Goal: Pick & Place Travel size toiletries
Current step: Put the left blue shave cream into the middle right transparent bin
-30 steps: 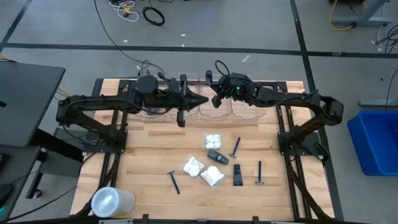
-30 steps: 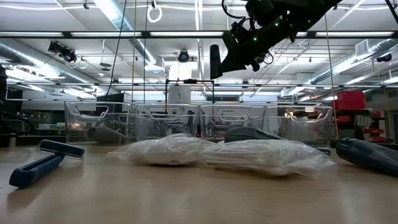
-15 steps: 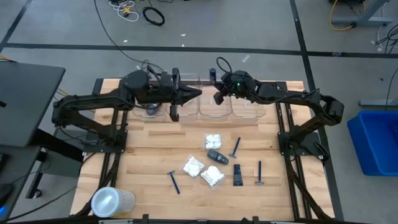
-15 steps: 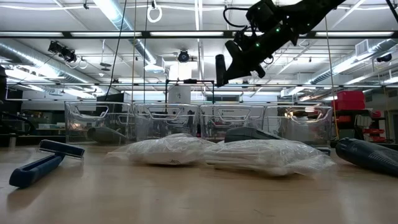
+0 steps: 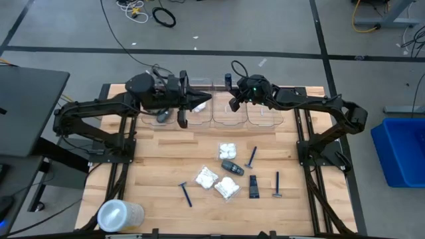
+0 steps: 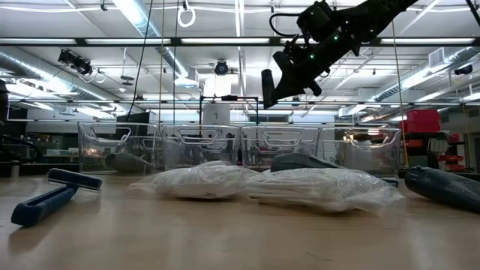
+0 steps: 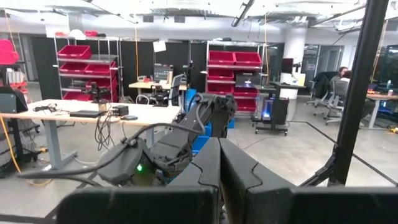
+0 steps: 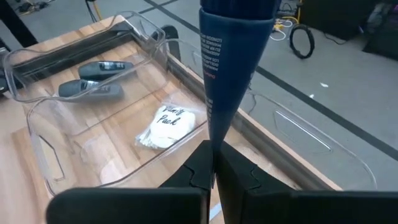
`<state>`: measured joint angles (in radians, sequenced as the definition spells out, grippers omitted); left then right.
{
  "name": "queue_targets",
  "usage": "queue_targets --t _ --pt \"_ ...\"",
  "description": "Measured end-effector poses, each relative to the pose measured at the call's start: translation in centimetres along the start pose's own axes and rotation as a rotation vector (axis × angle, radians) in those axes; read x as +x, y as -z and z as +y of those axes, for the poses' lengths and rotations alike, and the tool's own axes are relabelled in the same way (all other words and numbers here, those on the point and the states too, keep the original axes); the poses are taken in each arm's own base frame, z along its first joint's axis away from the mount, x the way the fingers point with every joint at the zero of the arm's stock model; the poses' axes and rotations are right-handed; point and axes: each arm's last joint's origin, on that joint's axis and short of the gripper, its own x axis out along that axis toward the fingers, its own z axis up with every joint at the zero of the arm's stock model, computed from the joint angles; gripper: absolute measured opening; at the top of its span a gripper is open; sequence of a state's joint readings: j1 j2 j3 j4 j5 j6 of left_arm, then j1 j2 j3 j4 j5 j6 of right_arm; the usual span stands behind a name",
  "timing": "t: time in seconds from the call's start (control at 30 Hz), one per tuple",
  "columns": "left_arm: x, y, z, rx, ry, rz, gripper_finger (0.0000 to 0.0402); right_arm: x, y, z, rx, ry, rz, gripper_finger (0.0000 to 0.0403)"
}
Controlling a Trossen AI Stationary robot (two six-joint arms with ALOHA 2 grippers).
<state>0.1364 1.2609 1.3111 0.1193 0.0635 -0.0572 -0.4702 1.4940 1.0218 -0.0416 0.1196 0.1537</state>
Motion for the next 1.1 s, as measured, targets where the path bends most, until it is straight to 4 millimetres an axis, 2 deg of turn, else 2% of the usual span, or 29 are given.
queue_targets --t 0.23,0.6,1.1 --pt "-0.5 -0.3 0.1 0.007 -0.021 0.009 0.0002 0.0 -0.2 0.0 0.033 -0.003 -0.013 0.0017" --pt "-0.8 -0.5 0.1 0.011 -0.032 0.007 0.0003 -0.6 -2.5 0.1 0.048 -0.009 -0.075 0.0017" --pt "-0.8 -0.3 0.3 0.044 -0.06 0.025 0.0002 -0.5 -2.4 -0.2 0.047 -0.005 -0.066 0.0017"
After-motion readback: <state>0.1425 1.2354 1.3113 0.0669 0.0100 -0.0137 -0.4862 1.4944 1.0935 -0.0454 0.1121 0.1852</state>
